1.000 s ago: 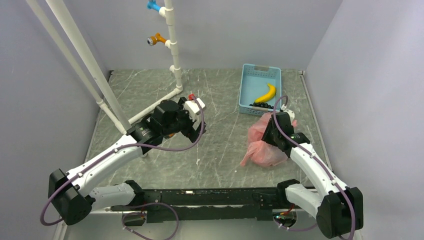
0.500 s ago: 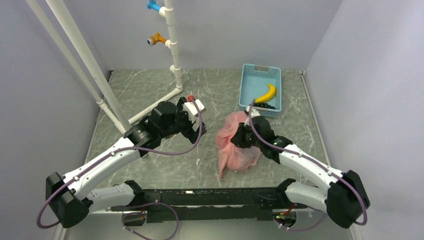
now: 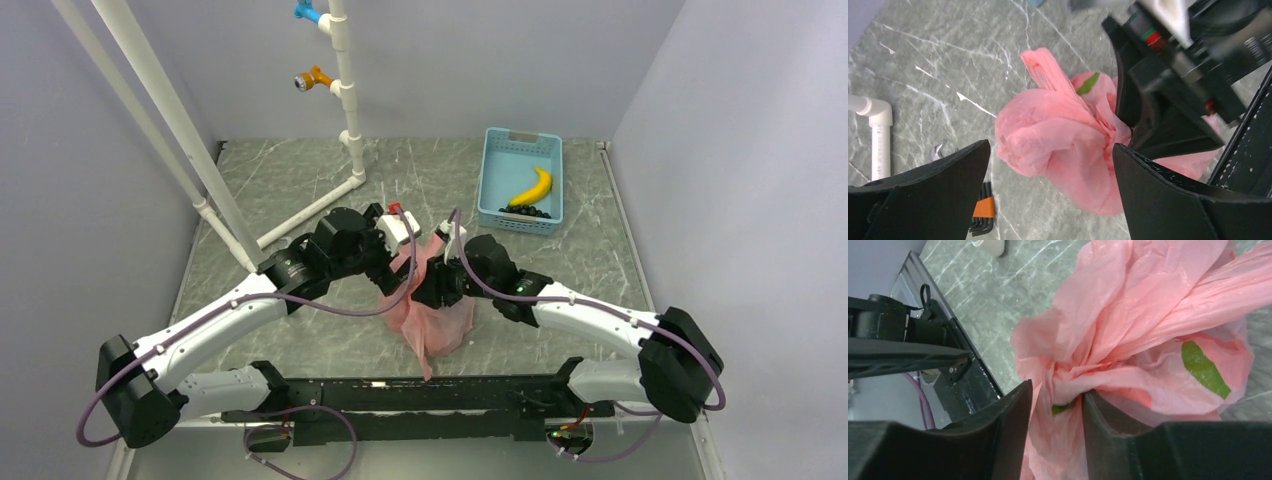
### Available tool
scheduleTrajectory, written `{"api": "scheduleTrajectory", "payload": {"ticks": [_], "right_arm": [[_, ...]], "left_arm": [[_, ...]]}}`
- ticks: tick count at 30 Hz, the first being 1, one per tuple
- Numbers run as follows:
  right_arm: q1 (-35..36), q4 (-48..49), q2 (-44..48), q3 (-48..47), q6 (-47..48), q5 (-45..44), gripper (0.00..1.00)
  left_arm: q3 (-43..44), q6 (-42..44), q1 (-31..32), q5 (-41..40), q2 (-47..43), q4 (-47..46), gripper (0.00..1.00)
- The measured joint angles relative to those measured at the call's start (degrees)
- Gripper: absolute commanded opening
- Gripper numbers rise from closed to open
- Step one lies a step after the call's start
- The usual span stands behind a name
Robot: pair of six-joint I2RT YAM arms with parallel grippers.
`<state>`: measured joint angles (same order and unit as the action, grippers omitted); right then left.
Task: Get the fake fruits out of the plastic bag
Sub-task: Move the plastic bag to the center of the board, then untie the plastic bag at the center of the board.
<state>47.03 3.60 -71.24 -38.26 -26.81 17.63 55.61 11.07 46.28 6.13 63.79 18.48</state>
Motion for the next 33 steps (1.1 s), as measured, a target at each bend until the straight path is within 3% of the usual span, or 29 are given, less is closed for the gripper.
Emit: {"api": "scheduleTrajectory", "payload": {"ticks": [6,14,23,28,31,33], "right_arm": [[-0.1,0.0,6.5,3.8,0.7,-3.9,0.62],[0.0,-0.5,16.6,8.8,3.5,-4.1,0.58],[0.3,1.3,15.4,9.1,4.1,-5.8,0.54],[0.9,3.1,12.5,9.1,3.8,-5.8,0.53],[1.9,3.9,11.2,9.1,3.7,-7.0,0.55],[2.6,4.3,10.7,9.1,3.4,-8.9,0.56]], "left_arm": [[0.5,0.8,-0.1,3.3,2.8,3.0,1.00],[4.7,0.7,-0.6,6.3,10.8,6.2,0.96],[7.3,0.3,-1.6,7.6,17.5,7.9,0.84],[7.8,0.0,-2.0,7.9,19.5,9.1,0.53],[8.1,0.1,-2.1,8.3,19.7,9.4,0.41],[8.1,0.2,-2.1,9.0,19.7,9.3,0.26]]}}
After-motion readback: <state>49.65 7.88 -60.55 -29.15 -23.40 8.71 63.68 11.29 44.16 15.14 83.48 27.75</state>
